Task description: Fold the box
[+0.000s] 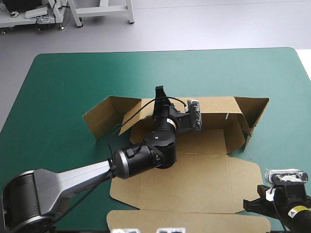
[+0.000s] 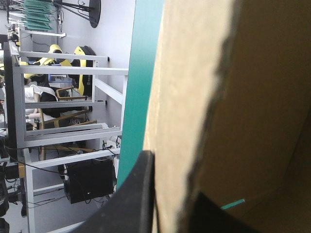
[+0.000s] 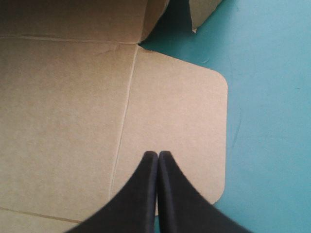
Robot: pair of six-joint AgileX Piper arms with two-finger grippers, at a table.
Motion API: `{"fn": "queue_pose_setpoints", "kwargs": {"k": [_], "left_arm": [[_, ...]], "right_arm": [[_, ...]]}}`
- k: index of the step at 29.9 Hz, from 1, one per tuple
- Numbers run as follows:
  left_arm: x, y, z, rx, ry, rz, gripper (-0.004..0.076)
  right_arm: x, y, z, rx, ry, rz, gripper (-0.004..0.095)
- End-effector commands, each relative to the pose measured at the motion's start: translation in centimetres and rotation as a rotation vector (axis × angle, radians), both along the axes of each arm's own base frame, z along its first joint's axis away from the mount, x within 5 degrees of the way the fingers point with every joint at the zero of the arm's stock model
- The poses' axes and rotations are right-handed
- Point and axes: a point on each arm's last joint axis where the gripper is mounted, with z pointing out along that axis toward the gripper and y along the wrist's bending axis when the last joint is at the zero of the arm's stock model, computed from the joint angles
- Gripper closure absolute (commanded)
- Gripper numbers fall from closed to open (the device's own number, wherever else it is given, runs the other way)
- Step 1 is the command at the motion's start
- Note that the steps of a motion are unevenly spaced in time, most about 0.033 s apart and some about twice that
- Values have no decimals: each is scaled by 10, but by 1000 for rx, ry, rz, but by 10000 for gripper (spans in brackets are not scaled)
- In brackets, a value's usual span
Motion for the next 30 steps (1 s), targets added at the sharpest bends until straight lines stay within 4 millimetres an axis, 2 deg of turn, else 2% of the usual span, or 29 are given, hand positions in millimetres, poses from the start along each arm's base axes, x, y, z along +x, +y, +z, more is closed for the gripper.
{"fn": "queue_pose_setpoints", "kwargs": {"k": [1,5,9,15,20,26,30], "left_arm": [[-8,5,15,-50,-34,-32,733],[-9,8,0,-1,-19,-36,733],[-9,7,-2,-21,-12,-44,733],[-9,2,-6,-26,-7,-73,733],[-6,-3,-18,6,8,-69,733],[-4,-9,-32,36,26,-70,733],[-4,-10,-32,37,27,-70,733]], "right_arm": [[2,2,25,30,-108,1,926],[-2,2,46,20,-179,1,926],[-3,2,66,43,-233,-24,926],[14,1,98,55,-254,-33,926],[38,-1,133,59,-267,-32,926],[78,-4,172,70,-276,-22,926],[108,-5,196,72,-295,7,926]]}}
